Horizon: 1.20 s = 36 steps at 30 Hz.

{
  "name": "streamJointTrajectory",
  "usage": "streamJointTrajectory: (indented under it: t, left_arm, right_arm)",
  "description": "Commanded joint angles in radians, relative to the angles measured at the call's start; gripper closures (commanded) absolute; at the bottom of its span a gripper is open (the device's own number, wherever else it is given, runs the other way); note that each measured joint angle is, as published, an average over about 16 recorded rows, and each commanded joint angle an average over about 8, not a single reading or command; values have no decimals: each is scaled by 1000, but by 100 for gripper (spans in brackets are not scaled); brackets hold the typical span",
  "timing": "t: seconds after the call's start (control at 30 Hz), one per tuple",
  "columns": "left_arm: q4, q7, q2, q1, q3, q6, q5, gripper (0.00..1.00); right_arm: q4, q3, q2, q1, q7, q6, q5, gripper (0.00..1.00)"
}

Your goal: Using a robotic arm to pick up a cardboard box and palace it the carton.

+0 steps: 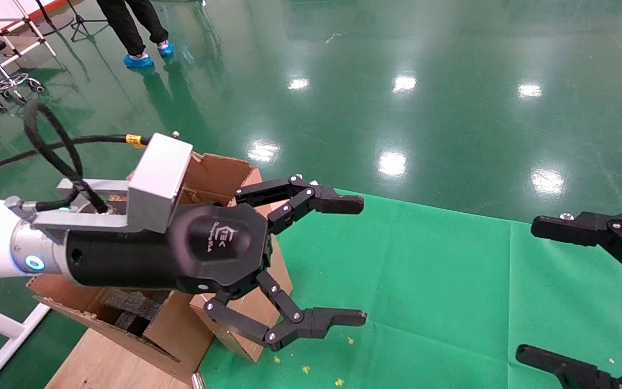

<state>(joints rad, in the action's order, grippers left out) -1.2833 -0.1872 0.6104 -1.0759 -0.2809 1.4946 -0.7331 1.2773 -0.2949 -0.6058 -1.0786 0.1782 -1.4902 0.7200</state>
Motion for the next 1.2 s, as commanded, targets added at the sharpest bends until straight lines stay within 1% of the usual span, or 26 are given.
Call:
streamJointTrajectory:
  t: [0.03,0.13,0.23,0.27,0.3,0.5,0.73,0.83,0.93,1.1,1.2]
  left_arm:
    - [0,0,0,0,0,0,1,0]
    - [-2,3,-3,-1,-1,-1,-7,0]
    - [-10,7,-13,-9,-6,-12,-41,0]
    - [-15,9,-18,-13,-9,-18,-58,0]
    - [-20,11,-24,-19,-12,-26,-80,0]
    - [-52,26,-43,-66,-33,-81,-212,0]
    - [-54,33,-45,-90,-42,-98,-260,0]
    - [-54,2,-58,-104,-54,-113,-302,0]
    - [-58,-92,-68,-134,-82,-150,-386,0]
    - [-62,-343,-56,-221,-156,-220,-585,0]
    - [-60,-491,-46,-274,-198,-234,-704,0]
  right_arm:
    - [0,0,0,0,0,0,0,18]
    - [0,0,0,0,0,0,0,55]
    - [0,0,0,0,0,0,0,93]
    - [0,0,0,0,0,0,0,98]
    - [0,0,0,0,0,0,0,100]
    - [-1,0,0,0,0,0,0,100]
    - [-1,0,0,0,-1,0,0,100]
    - [-1,0,0,0,-1,0,0,100]
    - [-1,0,0,0,-1,0,0,100]
    - [-1,-1,0,0,-1,0,0,100]
    - [-1,-1,0,0,-1,0,0,100]
